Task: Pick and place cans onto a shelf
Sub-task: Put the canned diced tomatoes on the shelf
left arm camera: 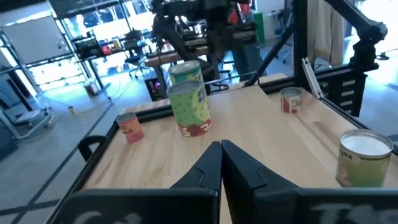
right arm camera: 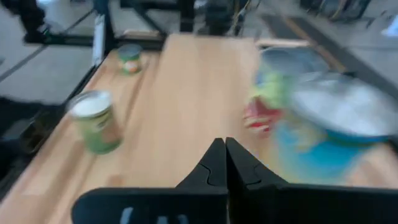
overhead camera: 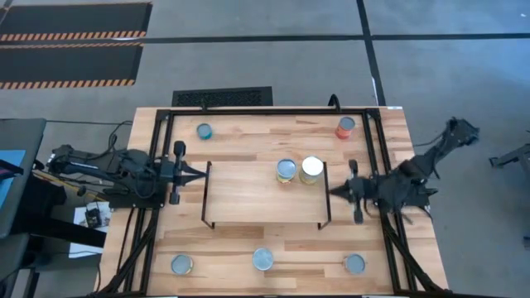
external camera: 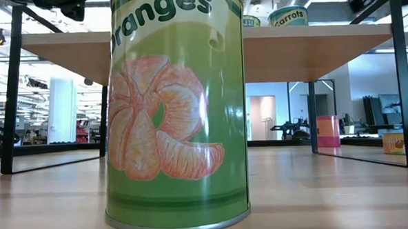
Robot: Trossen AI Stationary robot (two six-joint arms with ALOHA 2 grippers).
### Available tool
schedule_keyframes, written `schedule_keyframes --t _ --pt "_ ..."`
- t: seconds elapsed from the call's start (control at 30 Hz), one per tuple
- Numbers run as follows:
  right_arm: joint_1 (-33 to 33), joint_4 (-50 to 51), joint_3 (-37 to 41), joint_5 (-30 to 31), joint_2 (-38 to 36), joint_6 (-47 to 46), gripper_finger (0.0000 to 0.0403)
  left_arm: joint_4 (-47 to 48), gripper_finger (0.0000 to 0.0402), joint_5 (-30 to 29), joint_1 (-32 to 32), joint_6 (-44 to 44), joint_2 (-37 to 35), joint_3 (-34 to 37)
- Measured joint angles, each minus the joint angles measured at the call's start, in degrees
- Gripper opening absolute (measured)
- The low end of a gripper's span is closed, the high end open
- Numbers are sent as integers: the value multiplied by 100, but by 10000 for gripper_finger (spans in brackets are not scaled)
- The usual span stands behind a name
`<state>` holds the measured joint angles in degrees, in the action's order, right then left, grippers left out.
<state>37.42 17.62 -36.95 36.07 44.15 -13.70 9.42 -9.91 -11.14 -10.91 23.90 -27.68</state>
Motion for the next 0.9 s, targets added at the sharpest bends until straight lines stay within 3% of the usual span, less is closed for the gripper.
schedule_keyframes --t 0.2,0.47,0.77,0.9 --pt "1268 828 -973 632 1387 -1479 4 5 0 0 0 -176 -203 0" --pt "2064 2467 -2445 434 3163 -4194 8 165 0 0 0 -239 -308 0" --pt "2458 3417 -3707 -930 4757 -7006 64 368 0 0 0 -215 -308 0" --pt "2393 4033 -4209 -1881 5452 -7664 99 367 0 2 0 -240 -308 0"
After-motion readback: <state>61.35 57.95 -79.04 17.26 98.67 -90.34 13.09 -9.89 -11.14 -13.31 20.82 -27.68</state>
